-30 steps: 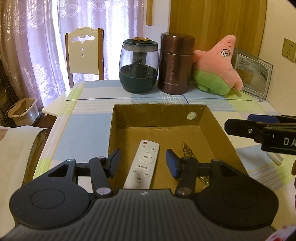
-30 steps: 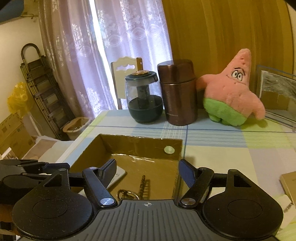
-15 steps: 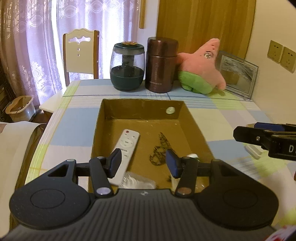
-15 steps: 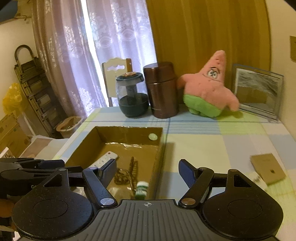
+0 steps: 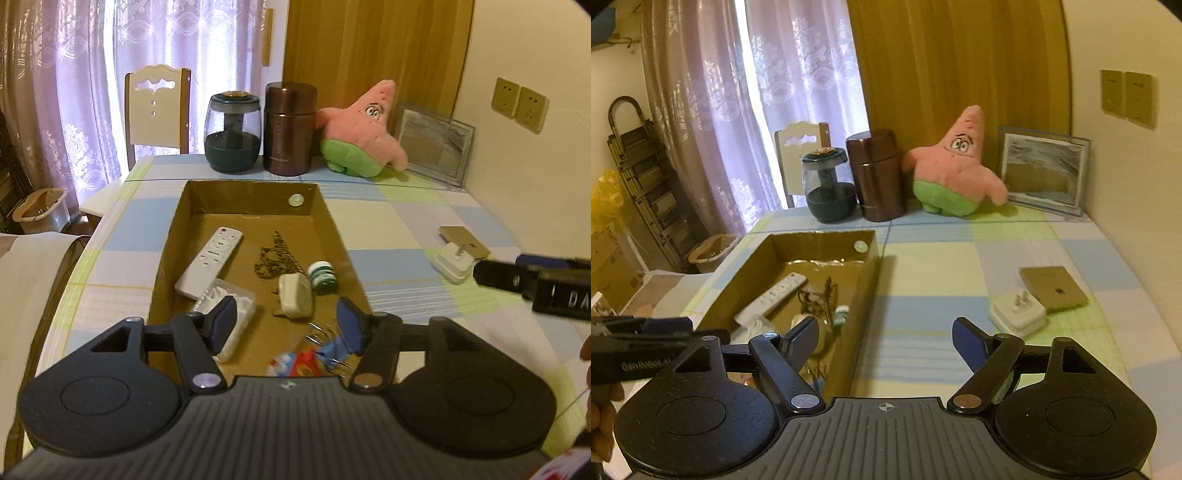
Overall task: Organize rigid objects
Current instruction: 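Move both open tools toward the white plug charger and gold TP-LINK panel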
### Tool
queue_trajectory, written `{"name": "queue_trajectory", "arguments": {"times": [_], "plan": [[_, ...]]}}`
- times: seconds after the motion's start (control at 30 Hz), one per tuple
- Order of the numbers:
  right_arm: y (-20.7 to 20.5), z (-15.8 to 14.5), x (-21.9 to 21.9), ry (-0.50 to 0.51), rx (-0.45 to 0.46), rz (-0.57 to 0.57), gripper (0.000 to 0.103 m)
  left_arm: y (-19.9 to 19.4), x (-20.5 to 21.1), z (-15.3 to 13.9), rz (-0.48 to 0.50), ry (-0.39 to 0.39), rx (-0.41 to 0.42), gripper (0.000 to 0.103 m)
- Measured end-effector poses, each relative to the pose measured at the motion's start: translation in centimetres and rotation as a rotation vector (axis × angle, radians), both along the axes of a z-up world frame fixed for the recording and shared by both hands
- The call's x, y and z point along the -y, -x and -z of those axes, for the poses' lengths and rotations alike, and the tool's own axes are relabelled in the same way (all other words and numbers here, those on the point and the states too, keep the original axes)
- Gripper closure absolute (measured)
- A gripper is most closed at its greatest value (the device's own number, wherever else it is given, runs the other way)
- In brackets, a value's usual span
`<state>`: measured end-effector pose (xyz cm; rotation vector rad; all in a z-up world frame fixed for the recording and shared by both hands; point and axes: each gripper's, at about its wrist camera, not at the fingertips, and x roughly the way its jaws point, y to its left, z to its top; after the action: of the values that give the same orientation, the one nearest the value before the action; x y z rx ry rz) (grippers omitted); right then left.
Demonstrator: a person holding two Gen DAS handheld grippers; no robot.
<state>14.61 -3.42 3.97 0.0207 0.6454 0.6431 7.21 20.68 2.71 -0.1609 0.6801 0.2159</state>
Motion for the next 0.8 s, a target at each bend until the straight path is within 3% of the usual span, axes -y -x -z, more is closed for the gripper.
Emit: {"name": "queue_trajectory", "arguments": {"times": [0.33, 0.8], "plan": [[4.4, -0.4, 6.2, 0.002, 0.01, 0.089, 0.023, 2.8, 4.8, -1.8, 0.031, 0.023, 0.036, 0.026], [6.6, -0.6, 13.0, -0.017, -0.032, 0.199, 0.022, 3.7, 10.7, -1.7, 0.111, 0.005, 0.006, 0.021]]}}
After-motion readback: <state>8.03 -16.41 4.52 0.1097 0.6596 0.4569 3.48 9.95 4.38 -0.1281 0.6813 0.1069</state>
